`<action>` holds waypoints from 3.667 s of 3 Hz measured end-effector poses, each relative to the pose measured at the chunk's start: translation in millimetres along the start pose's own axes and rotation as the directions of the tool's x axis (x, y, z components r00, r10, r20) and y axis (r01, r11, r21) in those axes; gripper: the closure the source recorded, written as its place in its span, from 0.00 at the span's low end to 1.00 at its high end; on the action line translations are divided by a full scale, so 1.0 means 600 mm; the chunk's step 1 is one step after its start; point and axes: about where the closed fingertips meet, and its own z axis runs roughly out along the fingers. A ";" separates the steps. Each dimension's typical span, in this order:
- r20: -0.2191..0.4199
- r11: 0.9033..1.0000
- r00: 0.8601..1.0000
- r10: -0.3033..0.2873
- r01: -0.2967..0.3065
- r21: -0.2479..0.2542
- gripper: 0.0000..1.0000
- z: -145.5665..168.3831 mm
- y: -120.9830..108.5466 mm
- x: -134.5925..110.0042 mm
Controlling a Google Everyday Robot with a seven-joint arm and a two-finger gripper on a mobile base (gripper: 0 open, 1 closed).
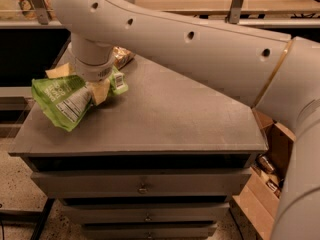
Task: Move green rice chip bag near sponge
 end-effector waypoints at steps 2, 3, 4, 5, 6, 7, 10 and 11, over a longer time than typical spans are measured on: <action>0.017 0.999 1.000 0.016 -0.017 0.030 1.00 0.016 -0.012 0.029; 0.023 0.999 1.000 0.012 -0.013 0.031 0.82 0.017 -0.011 0.031; 0.022 0.999 1.000 0.022 -0.022 0.032 0.59 0.017 -0.013 0.031; 0.032 0.998 0.998 0.049 -0.049 0.027 0.36 0.014 -0.017 0.029; 0.042 0.997 0.997 0.069 -0.071 0.028 0.13 0.004 -0.021 0.021; 0.051 0.996 0.996 0.077 -0.079 0.035 0.00 -0.004 -0.026 0.013; 0.081 0.991 0.989 0.127 -0.129 0.023 0.00 -0.018 -0.018 0.051; 0.086 0.990 0.986 0.141 -0.142 0.011 0.00 -0.021 0.000 0.086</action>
Offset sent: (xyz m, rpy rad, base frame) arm 0.0259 -0.0022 -0.0038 0.0494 -0.0103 -0.0139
